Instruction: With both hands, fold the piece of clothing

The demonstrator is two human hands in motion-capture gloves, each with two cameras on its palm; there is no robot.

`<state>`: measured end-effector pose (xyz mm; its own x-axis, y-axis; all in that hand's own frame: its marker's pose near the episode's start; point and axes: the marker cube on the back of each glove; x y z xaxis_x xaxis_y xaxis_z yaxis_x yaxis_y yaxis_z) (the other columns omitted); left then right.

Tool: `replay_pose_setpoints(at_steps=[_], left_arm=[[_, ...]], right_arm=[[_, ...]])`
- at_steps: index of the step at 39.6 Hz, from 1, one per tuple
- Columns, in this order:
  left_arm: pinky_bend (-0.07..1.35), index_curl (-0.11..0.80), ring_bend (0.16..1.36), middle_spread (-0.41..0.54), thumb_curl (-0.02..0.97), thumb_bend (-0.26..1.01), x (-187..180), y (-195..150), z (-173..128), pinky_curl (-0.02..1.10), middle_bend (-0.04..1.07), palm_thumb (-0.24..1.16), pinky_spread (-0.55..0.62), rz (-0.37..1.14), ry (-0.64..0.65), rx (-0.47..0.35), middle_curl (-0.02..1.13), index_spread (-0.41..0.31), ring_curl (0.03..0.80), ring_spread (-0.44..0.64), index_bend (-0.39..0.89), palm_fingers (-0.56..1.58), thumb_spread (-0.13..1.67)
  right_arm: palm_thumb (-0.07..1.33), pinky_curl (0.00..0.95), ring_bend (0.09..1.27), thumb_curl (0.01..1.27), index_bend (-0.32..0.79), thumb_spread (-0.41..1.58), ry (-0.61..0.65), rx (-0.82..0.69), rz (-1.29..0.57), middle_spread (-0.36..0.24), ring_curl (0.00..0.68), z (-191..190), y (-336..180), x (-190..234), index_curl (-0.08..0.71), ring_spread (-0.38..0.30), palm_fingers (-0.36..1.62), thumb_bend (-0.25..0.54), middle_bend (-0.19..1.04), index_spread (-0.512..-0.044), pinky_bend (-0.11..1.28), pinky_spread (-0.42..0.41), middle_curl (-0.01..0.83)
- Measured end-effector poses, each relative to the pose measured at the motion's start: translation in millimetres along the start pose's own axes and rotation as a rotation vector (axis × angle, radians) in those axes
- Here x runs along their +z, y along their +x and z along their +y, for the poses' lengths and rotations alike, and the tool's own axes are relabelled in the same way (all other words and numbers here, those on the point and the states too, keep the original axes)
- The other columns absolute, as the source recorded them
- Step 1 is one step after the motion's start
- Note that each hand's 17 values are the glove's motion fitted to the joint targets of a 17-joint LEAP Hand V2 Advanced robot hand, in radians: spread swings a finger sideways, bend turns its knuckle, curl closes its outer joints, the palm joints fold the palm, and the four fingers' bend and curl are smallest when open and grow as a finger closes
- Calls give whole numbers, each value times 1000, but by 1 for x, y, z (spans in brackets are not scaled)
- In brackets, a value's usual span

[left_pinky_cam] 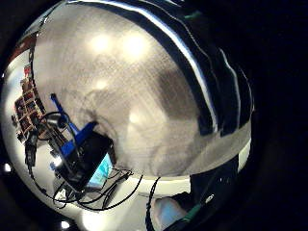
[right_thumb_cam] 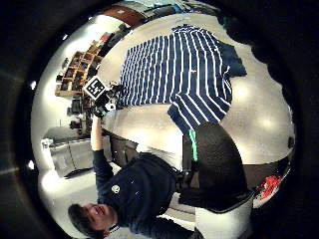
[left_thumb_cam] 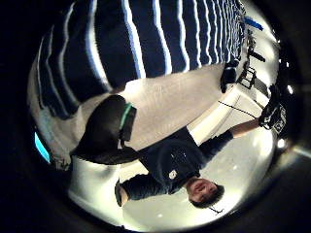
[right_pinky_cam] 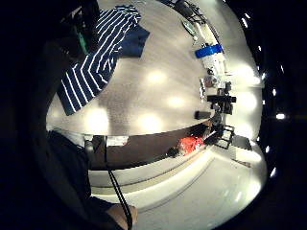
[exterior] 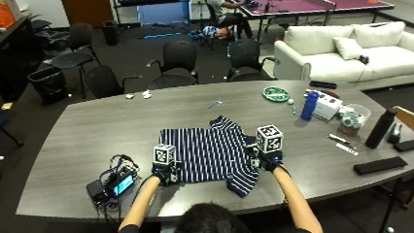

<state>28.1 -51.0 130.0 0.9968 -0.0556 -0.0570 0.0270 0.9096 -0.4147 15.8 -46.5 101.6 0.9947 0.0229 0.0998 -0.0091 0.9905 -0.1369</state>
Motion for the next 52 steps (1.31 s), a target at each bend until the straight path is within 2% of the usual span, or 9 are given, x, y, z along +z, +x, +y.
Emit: replay_pose_setpoints(at_steps=[10, 17, 21, 24, 27, 32, 38, 43, 52], left_arm=[[203, 347, 456, -60, 320, 109, -5, 0, -23, 220, 419, 617, 165, -36, 275, -22, 330, -168, 223, 51, 416, 712, 1127], [245, 358, 492, -164, 343, 142, -20, -5, -27, 266, 446, 689, -61, -49, 330, -127, 378, -194, 270, -143, 299, 1013, 1249], [240, 368, 495, -198, 347, 142, -39, 4, -20, 303, 444, 690, -128, -2, 397, -43, 414, -199, 311, -199, 236, 1046, 1305], [232, 375, 485, -216, 350, 141, -51, 1, -11, 317, 436, 689, -161, 9, 352, -105, 426, -199, 323, -229, 191, 1063, 1342], [224, 382, 472, -229, 351, 139, -67, 7, 1, 332, 422, 686, -181, 49, 359, -55, 438, -199, 336, -246, 172, 1069, 1370], [208, 390, 455, -243, 357, 135, -78, 14, 16, 346, 411, 684, -198, 109, 176, -134, 452, -199, 352, -264, 153, 1078, 1404], [197, 396, 439, -253, 363, 127, -104, 9, 12, 361, 395, 679, -213, 19, 488, -18, 465, -199, 366, -274, 147, 1083, 1428], [191, 400, 430, -257, 367, 121, -103, 0, 8, 370, 386, 677, -218, -19, 501, -81, 475, -200, 376, -278, 143, 1083, 1441], [192, 404, 414, -262, 374, 110, -95, 5, 22, 383, 375, 677, -223, -20, 511, 18, 491, -202, 390, -275, 141, 1083, 1454]], right_arm=[[562, 320, 529, 319, 108, 1173, -129, 2, 8, -66, 335, -14, -19, 25, 188, -125, 616, 114, 215, -314, 488, 17, 333], [616, 324, 512, 350, 116, 1166, -189, -75, 21, -69, 341, -43, -25, 63, 198, -122, 605, 95, 217, -312, 469, 20, 354], [634, 327, 507, 364, 112, 1154, -177, -111, 27, -70, 345, -28, -43, 52, 202, -126, 603, 75, 215, -309, 461, 21, 363], [653, 328, 509, 375, 107, 1140, -219, -55, 39, -77, 350, -27, -47, 56, 204, -127, 588, 64, 218, -296, 448, 21, 370], [667, 331, 502, 383, 110, 1131, -238, -34, 39, -80, 353, -34, -47, 67, 207, -129, 580, 50, 218, -289, 445, 22, 377], [673, 335, 495, 391, 104, 1118, -239, 0, 36, -88, 358, -49, -49, 90, 208, -131, 566, 18, 220, -270, 445, 22, 387], [671, 341, 491, 394, 101, 1100, -264, 36, 53, -92, 362, -66, -50, 120, 209, -132, 544, -19, 207, -255, 452, 22, 394], [672, 346, 490, 395, 103, 1088, -275, 11, 29, -89, 367, -75, -50, 130, 210, -133, 536, -22, 202, -247, 459, 22, 401], [791, 348, 495, 432, 141, 1064, -160, 20, 40, -133, 363, -86, -48, 126, 236, -189, 842, 12, 190, -265, 513, -132, 401]])
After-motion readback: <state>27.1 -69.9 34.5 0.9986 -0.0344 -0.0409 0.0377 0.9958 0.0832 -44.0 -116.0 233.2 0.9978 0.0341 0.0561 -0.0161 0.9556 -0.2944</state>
